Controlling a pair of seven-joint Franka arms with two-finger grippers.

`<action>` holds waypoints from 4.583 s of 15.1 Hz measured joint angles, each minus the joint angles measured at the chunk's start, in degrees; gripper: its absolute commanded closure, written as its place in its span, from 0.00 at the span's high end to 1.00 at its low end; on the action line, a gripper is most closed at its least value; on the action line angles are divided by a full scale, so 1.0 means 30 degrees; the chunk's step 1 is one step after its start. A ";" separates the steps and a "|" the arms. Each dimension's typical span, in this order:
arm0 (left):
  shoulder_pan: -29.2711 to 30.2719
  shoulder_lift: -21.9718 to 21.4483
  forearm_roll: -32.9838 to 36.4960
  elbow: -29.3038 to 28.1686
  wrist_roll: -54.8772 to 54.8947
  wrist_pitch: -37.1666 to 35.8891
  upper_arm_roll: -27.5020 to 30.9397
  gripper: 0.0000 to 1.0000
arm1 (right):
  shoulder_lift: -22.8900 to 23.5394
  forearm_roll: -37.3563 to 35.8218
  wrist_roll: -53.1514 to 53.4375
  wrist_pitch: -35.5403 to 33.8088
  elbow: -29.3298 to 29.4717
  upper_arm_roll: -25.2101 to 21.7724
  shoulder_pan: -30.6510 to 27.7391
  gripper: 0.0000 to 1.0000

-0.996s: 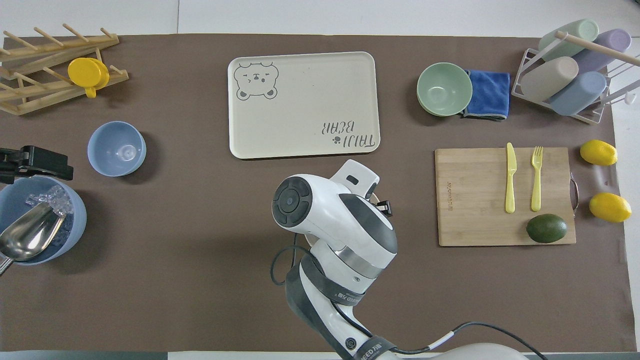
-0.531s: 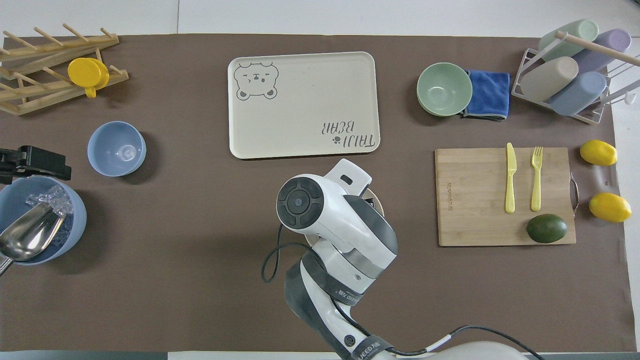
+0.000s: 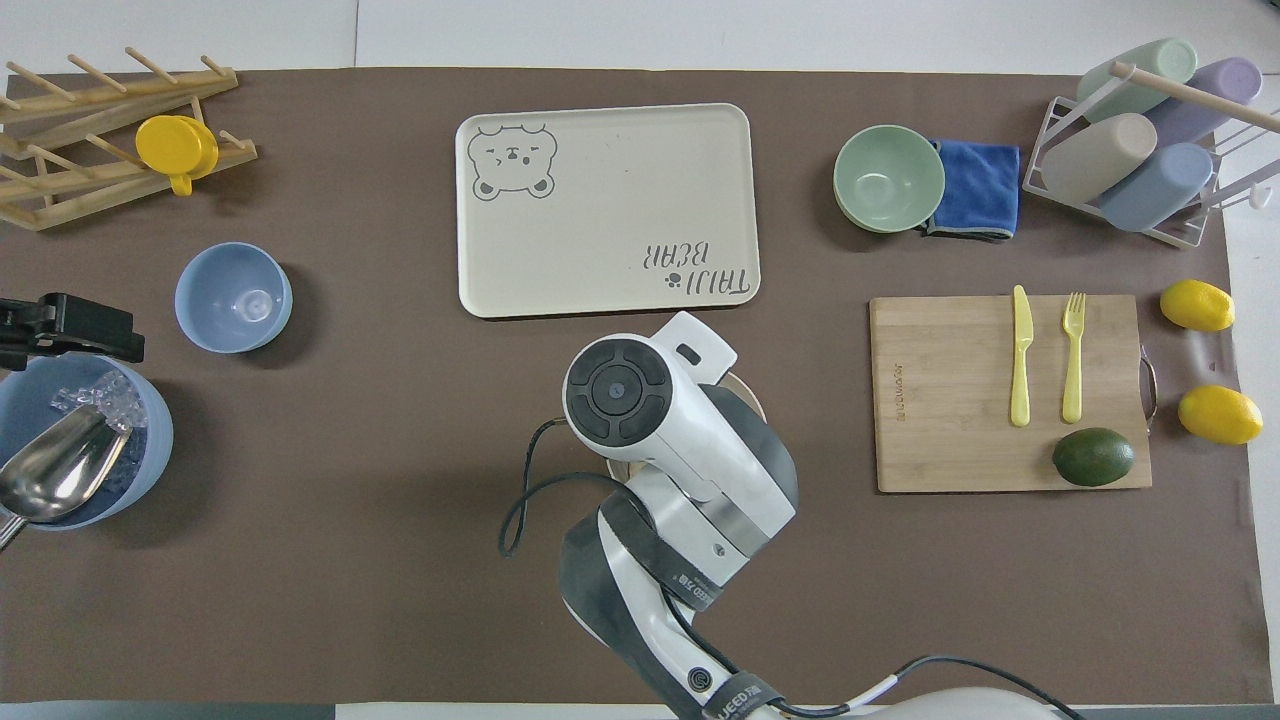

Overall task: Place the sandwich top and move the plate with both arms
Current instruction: 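Lower the bread slice onto the egg toast and open the right gripper, then withdraw the right gripper while the left gripper reaches toward the plate, then grasp the rim of the grey plate with the left gripper, then lift and carry the plate with the left gripper onto the bear tray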

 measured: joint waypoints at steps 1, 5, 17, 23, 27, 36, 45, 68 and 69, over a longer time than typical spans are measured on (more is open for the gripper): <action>0.0001 0.0000 0.0000 -0.0001 0.0000 0.0000 0.0002 1.00 | -0.0135 0.0067 0.0000 0.0000 0.0140 -0.0037 -0.0154 0.90; 0.0001 -0.0078 0.0000 -0.0245 -0.0152 0.0146 0.0005 1.00 | -0.1386 0.0075 -0.1477 -0.1300 0.0471 -0.0091 -0.2479 1.00; -0.2715 -0.0477 -0.2415 -0.6186 -0.2696 0.7008 -0.0393 1.00 | -0.5341 0.0856 -0.8170 -1.2021 0.4460 -0.0219 -0.9914 1.00; -0.6147 0.2712 -0.4063 -0.7532 -0.4936 1.1999 -0.0488 1.00 | -0.4693 0.0858 -0.9762 -1.1692 0.4612 -0.0174 -1.0833 1.00; -0.7893 0.3883 -0.5687 -0.8865 -0.5220 1.4882 -0.0489 1.00 | -0.5015 0.0857 -0.9762 -1.1844 0.4650 -0.0144 -1.0894 1.00; -1.0218 0.5863 -0.6935 -0.9112 -0.6118 1.7486 -0.0472 1.00 | -0.5712 0.0845 -1.0934 -1.2523 0.4702 0.0091 -1.2707 1.00; -1.1505 0.5901 -0.6944 -0.9111 -0.6278 1.7318 -0.0468 1.00 | -0.5558 0.0768 -1.2582 -1.2371 0.4593 -0.0678 -1.2752 1.00; -1.2177 0.5756 -0.6946 -0.9025 -0.6699 1.6600 -0.0169 0.43 | -0.5497 0.0758 -1.3629 -0.9763 0.3506 -0.1388 -1.2940 1.00; -1.2177 0.5687 -0.6946 -0.9020 -0.6700 1.6555 -0.0169 0.42 | -0.5513 0.0757 -1.3629 -0.9763 0.3504 -0.1409 -1.3123 1.00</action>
